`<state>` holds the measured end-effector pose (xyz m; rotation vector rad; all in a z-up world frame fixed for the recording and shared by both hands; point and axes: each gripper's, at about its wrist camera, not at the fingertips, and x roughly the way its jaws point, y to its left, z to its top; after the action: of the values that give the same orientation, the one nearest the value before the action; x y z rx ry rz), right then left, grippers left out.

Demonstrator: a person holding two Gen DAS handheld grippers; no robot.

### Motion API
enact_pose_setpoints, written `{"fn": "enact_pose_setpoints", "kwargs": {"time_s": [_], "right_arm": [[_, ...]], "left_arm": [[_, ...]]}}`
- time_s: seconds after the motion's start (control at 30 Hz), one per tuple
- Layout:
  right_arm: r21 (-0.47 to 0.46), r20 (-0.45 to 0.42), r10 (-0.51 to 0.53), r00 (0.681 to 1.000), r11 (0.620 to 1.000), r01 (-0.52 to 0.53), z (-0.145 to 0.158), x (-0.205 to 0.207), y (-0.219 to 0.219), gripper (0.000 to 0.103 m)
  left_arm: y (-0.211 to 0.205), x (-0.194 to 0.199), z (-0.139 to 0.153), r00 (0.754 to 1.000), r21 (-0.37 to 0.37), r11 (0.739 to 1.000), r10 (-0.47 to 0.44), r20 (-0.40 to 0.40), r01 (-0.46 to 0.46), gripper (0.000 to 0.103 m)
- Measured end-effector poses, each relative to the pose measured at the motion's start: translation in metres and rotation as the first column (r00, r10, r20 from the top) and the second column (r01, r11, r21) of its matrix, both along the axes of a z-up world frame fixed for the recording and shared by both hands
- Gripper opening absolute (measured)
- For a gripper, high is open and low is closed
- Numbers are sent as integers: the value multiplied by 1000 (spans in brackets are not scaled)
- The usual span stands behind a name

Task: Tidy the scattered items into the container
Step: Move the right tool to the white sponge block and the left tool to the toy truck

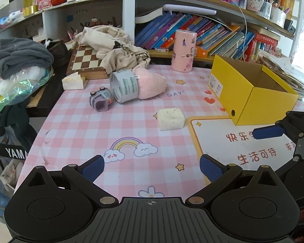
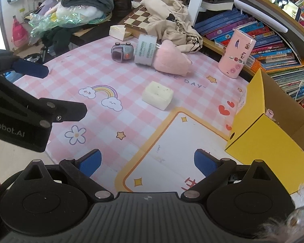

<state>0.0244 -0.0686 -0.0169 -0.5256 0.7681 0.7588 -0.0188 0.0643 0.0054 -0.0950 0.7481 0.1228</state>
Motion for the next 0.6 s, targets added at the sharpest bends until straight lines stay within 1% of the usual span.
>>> {"fn": "enact_pose_setpoints", "kwargs": {"time_s": [0.3, 0.5, 0.6], "right_arm": [[-10, -12, 54, 998, 999, -54, -8, 7, 16, 98], [-3, -22, 47, 999, 999, -47, -12, 25, 21, 95], [-3, -34, 40, 999, 999, -40, -15, 34, 22, 93]], "left_arm": [[17, 3, -5, 998, -36, 998, 55, -5, -55, 102], [24, 16, -6, 998, -41, 997, 68, 3, -68, 102], [26, 24, -9, 997, -49, 996, 72, -9, -72, 102]]}}
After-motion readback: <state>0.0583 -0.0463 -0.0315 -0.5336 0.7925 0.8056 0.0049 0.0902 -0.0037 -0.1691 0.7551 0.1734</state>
